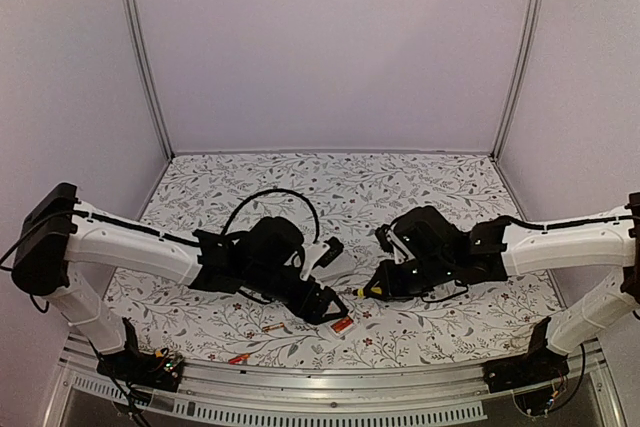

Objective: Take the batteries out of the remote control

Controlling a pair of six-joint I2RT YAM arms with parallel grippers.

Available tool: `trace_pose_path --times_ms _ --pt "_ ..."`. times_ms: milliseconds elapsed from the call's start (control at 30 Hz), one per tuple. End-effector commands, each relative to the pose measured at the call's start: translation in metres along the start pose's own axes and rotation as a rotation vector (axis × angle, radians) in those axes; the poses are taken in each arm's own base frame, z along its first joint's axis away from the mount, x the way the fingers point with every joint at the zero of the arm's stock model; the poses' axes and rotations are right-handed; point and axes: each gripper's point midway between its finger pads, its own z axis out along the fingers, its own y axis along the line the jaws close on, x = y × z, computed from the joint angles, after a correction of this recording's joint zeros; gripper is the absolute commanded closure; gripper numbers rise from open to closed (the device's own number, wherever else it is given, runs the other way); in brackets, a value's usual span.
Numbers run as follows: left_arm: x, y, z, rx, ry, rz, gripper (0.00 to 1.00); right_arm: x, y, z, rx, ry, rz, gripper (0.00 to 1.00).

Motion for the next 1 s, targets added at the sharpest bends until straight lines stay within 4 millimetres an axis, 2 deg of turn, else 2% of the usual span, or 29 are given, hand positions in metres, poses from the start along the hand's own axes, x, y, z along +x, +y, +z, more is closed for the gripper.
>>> trace_pose_path --times_ms 0,133,233,533,700,967 --pt "-0.008 0.047 -0.021 -0.158 0.021 -0.004 0.20 0.004 -0.005 -0.019 0.060 0.005 -0.081 1.00" --pt "0.000 0.079 -0.016 -0.257 0.116 0.006 0.18 0.020 -0.001 -0.024 0.082 0.045 -0.129 1.00" --pt "0.004 0.090 -0.009 -0.294 0.165 0.036 0.17 0.028 0.004 -0.026 0.098 0.062 -0.154 1.00" --pt "0.007 0.100 0.003 -0.310 0.209 0.084 0.17 0.034 0.003 -0.024 0.147 0.089 -0.185 1.00" --pt "0.008 0.106 0.005 -0.343 0.220 0.102 0.17 0.030 -0.003 -0.022 0.187 0.077 -0.198 1.00" --pt "0.009 0.107 0.007 -0.392 0.234 0.142 0.17 0.030 0.004 -0.022 0.167 0.072 -0.200 1.00"
